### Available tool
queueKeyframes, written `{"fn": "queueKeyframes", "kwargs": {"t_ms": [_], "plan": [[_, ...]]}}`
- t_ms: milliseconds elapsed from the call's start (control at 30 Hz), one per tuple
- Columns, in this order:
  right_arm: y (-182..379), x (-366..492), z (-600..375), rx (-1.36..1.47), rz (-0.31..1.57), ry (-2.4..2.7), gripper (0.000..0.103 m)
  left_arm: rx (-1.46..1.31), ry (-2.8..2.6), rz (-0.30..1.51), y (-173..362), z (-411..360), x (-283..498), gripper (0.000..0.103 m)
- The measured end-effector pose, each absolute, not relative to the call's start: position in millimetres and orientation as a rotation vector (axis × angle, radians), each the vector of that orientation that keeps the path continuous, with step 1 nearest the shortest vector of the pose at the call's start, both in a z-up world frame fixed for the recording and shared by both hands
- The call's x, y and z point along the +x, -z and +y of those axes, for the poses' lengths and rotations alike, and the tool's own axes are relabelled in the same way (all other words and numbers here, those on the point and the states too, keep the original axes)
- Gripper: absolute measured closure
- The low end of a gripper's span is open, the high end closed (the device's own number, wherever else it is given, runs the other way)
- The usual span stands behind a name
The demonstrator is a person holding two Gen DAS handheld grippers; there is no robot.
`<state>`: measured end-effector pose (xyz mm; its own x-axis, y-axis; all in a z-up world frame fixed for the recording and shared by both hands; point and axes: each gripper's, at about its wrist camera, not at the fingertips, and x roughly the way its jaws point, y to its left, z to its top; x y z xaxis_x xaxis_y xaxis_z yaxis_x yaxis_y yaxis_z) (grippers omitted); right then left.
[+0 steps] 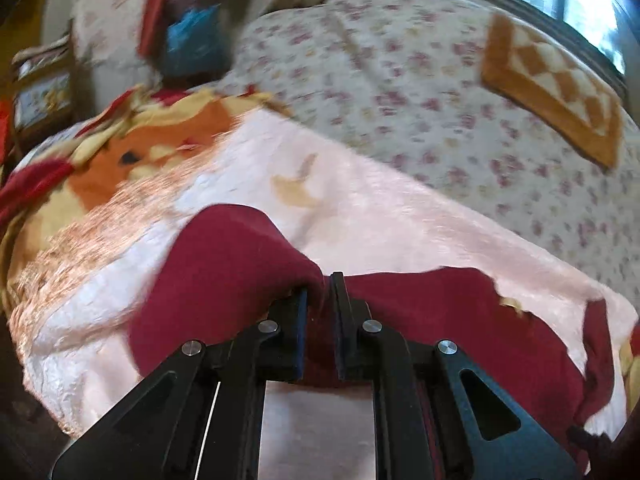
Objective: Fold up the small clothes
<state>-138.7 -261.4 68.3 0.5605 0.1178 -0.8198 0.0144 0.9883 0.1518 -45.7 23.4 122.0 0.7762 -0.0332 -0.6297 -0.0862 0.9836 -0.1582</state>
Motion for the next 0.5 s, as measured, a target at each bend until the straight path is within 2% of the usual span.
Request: {"fn": "queueKeyframes", "kwargs": {"t_ms": [500], "plan": [[-80.4, -136.5, -294.7, 0.108, 0.943, 0.025, 0.0, 0.009, 0.299, 0.672, -139.1, -131.5, -47.2, 0.094]]}}
